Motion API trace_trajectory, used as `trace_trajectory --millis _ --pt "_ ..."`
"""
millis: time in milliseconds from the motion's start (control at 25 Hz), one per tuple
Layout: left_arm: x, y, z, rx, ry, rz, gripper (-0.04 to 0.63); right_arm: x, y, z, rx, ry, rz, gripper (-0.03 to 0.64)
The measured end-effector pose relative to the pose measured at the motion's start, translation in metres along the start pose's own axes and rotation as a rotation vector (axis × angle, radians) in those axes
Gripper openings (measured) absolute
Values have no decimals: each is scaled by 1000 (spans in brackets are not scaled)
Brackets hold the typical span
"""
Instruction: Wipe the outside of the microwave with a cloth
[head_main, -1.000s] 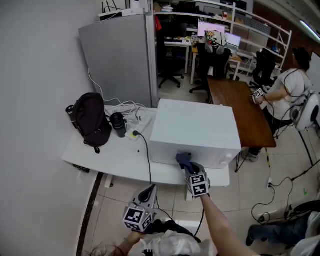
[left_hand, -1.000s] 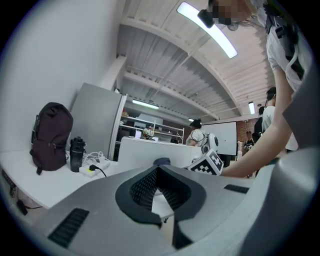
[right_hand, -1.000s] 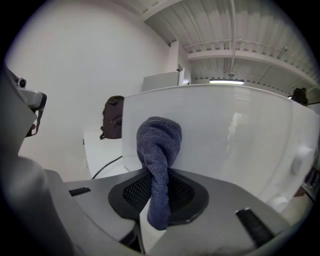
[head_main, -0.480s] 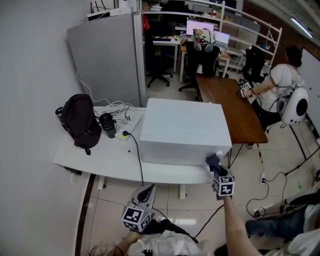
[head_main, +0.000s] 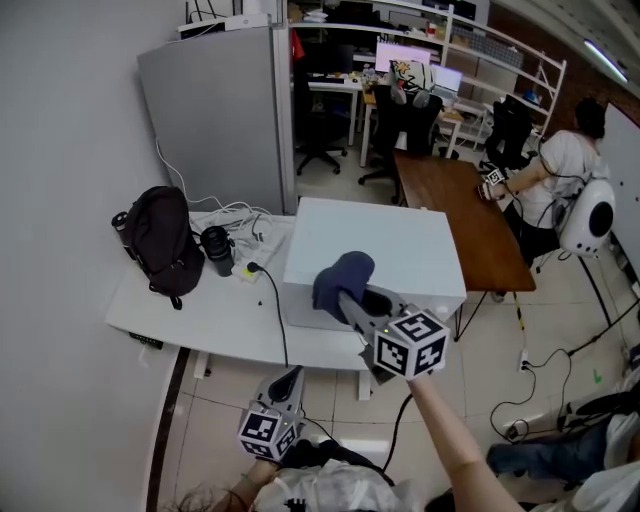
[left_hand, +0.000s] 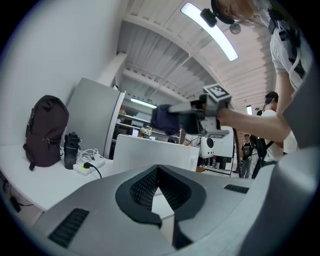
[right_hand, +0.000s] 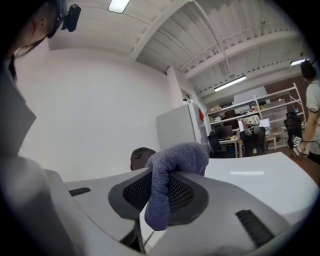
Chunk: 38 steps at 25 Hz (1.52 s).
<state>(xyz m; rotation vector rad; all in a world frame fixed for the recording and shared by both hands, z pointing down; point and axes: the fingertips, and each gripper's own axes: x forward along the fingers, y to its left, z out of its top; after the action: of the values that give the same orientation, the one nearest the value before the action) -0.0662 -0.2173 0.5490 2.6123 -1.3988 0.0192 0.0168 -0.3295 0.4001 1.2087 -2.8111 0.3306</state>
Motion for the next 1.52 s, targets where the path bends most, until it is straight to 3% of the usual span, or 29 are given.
trace_trajectory --millis 200,360,480,800,1240,1360,1520 --pt "-5 4 6 14 -15 4 -14 92 25 17 101 42 77 81" --pt "-12 18 8 7 -26 41 -14 132 2 -20 153 192 30 81" --pt "-15 24 9 -8 -35 61 -14 130 -23 -42 168 269 -26 81" --pt "0 11 10 -8 -33 16 -14 52 -95 -43 171 293 -153 81" --pt "23 -21 -3 -17 0 -103 -14 -173 -257 -65 236 295 -577 81" --pt "27 -26 -5 -20 8 -124 -14 -186 -259 -61 227 274 -589 81" --pt "30 -31 -6 -6 20 -146 -14 -153 -222 -7 158 133 -517 81"
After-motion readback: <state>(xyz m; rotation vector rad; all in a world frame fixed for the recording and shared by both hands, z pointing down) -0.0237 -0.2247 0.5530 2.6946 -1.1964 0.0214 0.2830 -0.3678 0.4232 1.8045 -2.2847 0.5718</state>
